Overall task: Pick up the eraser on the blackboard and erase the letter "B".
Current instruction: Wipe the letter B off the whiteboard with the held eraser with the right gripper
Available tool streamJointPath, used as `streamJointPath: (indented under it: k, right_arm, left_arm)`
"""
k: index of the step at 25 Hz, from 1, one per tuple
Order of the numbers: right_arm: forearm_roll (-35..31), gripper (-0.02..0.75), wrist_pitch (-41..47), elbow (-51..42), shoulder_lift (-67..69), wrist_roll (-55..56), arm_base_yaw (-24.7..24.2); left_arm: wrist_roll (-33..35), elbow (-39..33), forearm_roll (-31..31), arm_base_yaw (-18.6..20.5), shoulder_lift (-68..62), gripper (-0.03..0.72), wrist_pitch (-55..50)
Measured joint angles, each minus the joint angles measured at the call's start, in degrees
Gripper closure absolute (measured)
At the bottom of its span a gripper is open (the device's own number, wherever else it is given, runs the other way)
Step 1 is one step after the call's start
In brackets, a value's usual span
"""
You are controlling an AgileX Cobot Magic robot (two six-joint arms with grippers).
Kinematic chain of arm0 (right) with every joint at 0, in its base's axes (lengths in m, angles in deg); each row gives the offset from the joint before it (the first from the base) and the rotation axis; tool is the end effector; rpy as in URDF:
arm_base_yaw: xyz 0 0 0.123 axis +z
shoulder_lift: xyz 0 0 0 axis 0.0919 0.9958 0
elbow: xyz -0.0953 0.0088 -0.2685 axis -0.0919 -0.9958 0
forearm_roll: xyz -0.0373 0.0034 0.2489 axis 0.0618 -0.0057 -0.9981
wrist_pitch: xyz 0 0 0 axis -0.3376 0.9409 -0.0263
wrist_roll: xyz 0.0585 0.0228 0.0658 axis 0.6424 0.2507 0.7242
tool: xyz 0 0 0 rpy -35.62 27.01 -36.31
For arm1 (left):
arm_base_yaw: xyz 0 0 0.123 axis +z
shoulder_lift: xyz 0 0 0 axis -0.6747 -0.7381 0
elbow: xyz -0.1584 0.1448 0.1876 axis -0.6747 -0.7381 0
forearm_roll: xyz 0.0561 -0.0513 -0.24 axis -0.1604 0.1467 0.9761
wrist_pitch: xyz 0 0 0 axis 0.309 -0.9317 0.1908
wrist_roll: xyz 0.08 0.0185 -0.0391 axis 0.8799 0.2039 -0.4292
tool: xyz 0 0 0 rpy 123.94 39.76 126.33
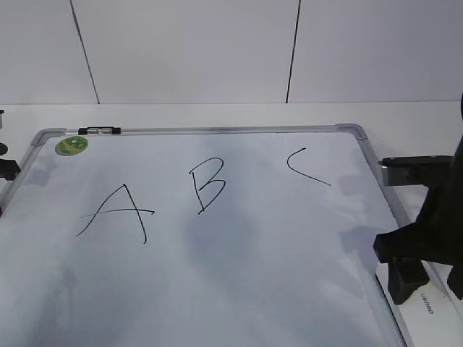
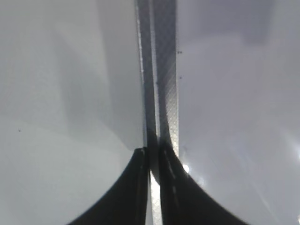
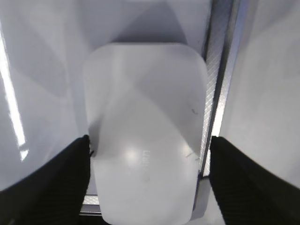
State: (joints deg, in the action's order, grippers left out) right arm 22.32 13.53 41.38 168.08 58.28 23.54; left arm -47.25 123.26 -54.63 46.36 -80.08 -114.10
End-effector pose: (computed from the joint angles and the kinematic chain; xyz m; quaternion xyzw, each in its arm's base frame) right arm 0.2406 0.0833 0.1961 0.0452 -0.9983 -0.0118 0.0345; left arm 0.3668 0.0163 0.1532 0.0189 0.9986 -0.0488 0.0026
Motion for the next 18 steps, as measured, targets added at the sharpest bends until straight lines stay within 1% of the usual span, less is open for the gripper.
streamJointPath:
  k: [18]
  right_arm:
    - [-0.01,0.108,-0.30,0.00,0.00,0.13,0.00]
  left_arm:
    - [0.00,0.00,0.00,0.00,0.00,0.660,0.00]
